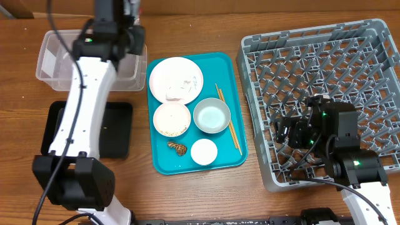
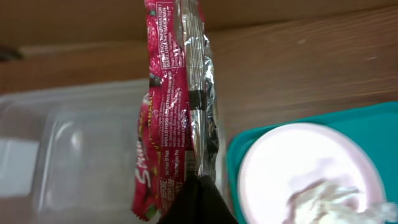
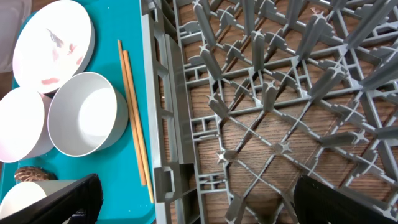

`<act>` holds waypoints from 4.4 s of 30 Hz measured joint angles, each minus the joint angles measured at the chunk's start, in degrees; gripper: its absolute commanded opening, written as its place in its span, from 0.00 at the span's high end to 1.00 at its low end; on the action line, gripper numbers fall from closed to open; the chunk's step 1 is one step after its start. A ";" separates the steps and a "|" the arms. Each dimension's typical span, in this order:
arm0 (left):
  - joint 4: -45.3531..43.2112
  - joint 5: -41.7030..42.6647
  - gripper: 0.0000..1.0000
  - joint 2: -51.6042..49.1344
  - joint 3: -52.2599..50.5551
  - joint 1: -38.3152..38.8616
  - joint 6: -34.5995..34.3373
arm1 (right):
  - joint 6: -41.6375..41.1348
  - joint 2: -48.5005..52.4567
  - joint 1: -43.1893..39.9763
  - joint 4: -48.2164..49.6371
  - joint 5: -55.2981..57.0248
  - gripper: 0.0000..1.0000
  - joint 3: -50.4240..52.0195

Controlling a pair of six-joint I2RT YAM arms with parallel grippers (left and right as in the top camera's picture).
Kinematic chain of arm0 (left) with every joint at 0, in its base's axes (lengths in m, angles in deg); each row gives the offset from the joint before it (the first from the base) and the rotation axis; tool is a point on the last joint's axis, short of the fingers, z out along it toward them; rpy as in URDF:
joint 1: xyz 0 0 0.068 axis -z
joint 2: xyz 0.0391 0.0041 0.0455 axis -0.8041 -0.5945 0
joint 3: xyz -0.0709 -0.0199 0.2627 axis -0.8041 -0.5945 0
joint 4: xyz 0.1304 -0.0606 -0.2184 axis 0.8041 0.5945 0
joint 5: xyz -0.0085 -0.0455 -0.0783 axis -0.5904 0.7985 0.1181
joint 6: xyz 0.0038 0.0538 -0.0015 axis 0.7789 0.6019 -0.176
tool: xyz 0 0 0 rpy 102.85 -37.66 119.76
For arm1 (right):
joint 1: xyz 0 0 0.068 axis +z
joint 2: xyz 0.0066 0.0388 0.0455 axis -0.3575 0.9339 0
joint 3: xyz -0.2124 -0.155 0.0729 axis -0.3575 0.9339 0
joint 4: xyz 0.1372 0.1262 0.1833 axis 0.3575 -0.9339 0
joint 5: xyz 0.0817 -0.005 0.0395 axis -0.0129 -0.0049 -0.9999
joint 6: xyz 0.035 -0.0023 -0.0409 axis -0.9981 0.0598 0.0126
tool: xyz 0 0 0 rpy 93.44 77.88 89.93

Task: Sort waste into correct bins and load items into the dishwasher
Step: 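Drop the red wrapper into the clear plastic bin, then reach the left gripper to the tissue on the pink plate and grasp, then drop the white tissue into the clear plastic bin, then grasp the white cup on the teal tray with the left gripper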

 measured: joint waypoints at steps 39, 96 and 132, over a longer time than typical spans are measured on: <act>6.84 19.39 0.29 -7.10 -0.04 10.43 -0.70 | 0.02 0.00 0.00 -0.09 0.00 0.00 0.00; 8.44 -3.50 0.62 -4.39 5.29 -7.58 -2.47 | 0.02 0.02 0.00 -0.31 0.00 0.00 0.00; 48.30 14.08 0.41 6.23 4.17 -0.33 -6.80 | 0.02 0.00 0.00 -0.83 0.02 0.00 0.00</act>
